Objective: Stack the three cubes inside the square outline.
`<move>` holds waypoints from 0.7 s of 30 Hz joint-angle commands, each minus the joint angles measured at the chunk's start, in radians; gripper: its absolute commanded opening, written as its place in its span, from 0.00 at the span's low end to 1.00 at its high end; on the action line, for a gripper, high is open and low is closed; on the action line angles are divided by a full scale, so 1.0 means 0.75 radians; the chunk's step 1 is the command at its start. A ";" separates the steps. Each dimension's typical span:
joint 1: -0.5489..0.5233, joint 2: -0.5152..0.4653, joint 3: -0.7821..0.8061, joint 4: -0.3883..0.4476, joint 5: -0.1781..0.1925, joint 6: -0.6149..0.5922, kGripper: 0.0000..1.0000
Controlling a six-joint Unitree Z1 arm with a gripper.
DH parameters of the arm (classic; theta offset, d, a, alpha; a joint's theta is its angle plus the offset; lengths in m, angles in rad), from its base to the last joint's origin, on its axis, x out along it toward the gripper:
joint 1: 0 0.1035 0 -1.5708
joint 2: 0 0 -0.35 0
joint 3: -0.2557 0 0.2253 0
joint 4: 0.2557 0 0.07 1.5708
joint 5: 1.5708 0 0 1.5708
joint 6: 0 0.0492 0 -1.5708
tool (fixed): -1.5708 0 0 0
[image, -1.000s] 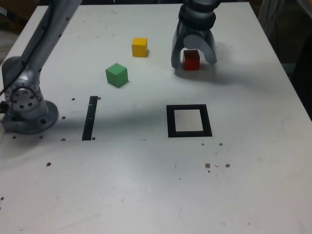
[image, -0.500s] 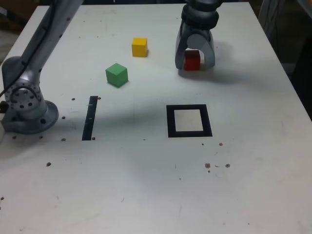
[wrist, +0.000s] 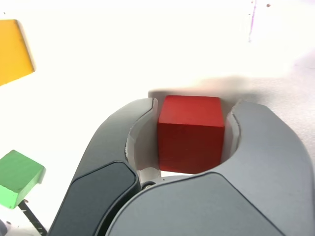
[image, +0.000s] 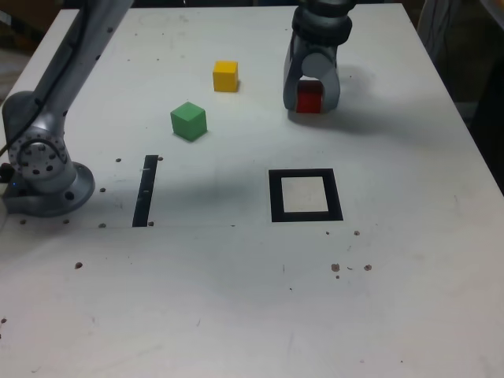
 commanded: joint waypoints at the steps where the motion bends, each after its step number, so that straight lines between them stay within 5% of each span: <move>1: 0.001 0.011 0.009 -0.004 0.000 0.001 0.16; 12: -0.059 -0.141 0.027 0.075 -0.009 -0.032 0.15; 21: -0.345 -0.268 0.133 0.147 -0.013 -0.304 0.15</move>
